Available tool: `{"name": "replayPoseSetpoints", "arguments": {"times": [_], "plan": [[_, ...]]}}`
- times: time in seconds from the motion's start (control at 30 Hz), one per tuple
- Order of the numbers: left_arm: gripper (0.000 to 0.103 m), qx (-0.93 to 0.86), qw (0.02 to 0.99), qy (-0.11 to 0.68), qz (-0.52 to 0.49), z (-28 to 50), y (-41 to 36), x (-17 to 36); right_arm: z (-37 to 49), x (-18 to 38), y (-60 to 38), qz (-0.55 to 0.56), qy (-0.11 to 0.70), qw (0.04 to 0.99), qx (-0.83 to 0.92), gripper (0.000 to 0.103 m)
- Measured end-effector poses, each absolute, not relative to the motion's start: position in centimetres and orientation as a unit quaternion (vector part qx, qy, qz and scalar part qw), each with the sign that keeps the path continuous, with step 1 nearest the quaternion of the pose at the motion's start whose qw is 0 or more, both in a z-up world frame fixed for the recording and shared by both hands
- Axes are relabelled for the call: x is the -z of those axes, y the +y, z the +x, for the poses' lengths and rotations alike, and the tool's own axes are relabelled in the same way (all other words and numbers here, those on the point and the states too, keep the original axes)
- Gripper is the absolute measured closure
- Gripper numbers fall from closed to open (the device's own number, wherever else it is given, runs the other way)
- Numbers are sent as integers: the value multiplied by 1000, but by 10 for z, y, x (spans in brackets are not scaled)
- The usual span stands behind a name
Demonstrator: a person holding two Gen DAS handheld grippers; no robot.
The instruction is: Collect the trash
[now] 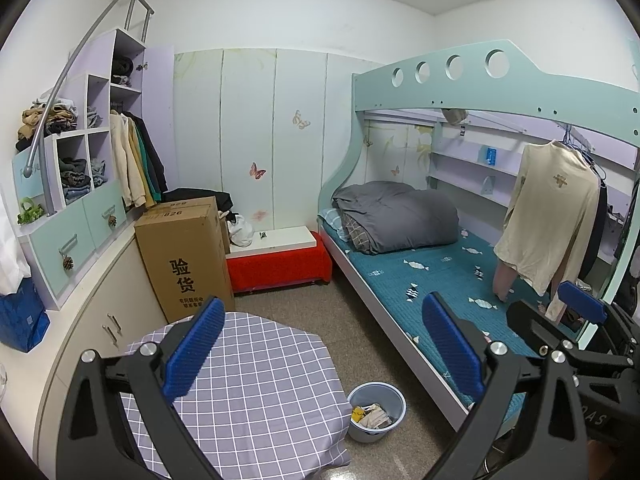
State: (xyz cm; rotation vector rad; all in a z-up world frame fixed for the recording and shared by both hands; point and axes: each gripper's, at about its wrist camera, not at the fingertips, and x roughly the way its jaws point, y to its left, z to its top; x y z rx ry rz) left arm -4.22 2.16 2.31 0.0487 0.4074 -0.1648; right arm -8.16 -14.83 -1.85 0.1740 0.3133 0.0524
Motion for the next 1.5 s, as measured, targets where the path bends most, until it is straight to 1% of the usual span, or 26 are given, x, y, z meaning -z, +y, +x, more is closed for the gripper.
{"name": "replayPoseSetpoints", "arguments": {"times": [1.5], "plan": [[6, 79, 975, 207, 21, -40, 22, -18, -67, 24, -139, 79, 167, 982, -32, 9]]}}
